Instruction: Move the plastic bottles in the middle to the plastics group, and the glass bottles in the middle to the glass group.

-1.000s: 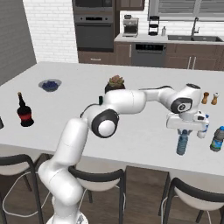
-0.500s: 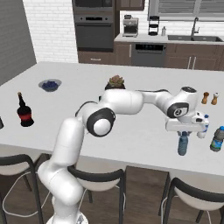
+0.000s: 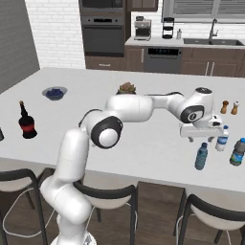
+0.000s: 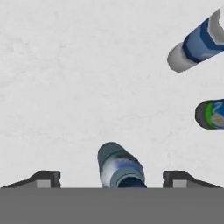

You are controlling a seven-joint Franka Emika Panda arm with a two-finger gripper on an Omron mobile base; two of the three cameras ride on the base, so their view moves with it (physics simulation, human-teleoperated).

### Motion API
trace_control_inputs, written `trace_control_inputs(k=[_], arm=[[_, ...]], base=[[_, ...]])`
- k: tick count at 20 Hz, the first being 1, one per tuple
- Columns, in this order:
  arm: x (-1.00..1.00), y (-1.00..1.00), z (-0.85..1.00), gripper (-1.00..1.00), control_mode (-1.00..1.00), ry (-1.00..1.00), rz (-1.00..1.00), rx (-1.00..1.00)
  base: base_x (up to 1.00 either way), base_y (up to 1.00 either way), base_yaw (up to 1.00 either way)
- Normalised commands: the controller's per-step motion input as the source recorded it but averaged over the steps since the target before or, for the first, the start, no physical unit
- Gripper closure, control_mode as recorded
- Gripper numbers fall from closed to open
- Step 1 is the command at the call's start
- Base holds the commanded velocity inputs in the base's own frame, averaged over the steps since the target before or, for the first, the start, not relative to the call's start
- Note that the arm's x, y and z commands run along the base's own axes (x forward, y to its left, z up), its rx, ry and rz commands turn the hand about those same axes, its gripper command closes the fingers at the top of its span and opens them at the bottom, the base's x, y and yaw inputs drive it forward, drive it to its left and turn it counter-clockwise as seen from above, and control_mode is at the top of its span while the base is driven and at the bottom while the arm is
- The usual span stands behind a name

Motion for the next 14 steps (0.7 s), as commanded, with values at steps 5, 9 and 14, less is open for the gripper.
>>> trace_control_inputs(k=[5, 9, 14], arm=[[0.0, 0.17, 0.57, -1.0, -1.0, 0.0, 0.0, 0.0], [0.0, 0.56, 0.27, -1.0, -1.0, 0.0, -0.02, 0.0], [-0.09, 0.79, 0.18, -1.0, -1.0, 0.0, 0.0, 0.0]], base=[[0.0, 0.0, 0.0], [0.0, 0.0, 0.0], [0.0, 0.0, 0.0]])
